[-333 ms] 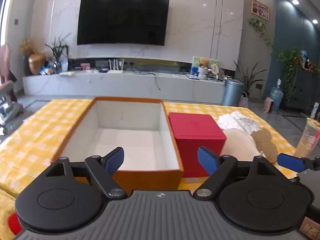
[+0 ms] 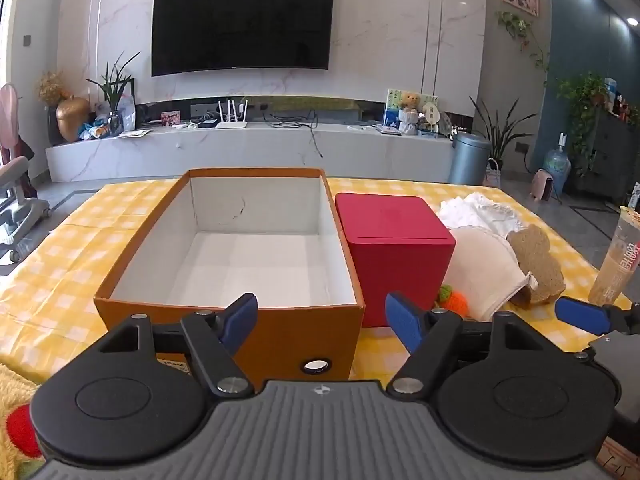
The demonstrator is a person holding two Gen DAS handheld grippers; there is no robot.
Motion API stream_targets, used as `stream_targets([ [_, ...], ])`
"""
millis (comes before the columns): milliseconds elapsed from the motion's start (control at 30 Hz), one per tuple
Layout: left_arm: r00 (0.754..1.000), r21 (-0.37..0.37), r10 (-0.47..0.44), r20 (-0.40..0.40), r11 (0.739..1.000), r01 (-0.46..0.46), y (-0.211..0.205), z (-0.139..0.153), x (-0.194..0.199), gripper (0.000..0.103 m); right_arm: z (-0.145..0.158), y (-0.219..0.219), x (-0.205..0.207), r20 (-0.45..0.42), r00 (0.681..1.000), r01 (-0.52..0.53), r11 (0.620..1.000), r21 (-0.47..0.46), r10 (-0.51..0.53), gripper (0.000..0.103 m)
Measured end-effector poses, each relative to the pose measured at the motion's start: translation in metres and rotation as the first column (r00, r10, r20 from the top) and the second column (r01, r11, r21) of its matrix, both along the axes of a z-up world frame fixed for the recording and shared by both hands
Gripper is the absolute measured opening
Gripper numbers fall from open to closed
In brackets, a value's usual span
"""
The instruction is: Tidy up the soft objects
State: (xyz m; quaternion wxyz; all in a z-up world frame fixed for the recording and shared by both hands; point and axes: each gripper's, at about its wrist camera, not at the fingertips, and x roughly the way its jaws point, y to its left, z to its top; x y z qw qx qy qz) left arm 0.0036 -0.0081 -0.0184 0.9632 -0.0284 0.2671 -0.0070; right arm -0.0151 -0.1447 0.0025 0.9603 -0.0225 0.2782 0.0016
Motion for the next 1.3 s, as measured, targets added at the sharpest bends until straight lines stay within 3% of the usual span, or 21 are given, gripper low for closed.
stream_targets([
  [533, 0.999, -0.005, 0.006, -0.049, 1.0, -0.007, -0.001, -0.012, 0.002, 0.086, -0.021, -0.009, 0.007, -0.04, 0.999, -0.002, 1.0, -0.007, 0.002, 0.1],
  [1300, 0.997, -0.002, 0.012, -0.075, 1.0, -0.012, -0.004, -0.014, 0.003, 0.087, -0.026, -0.009, 0.009, -0.062, 0.998, 0.001, 1.0, -0.017, -0.002, 0.1],
])
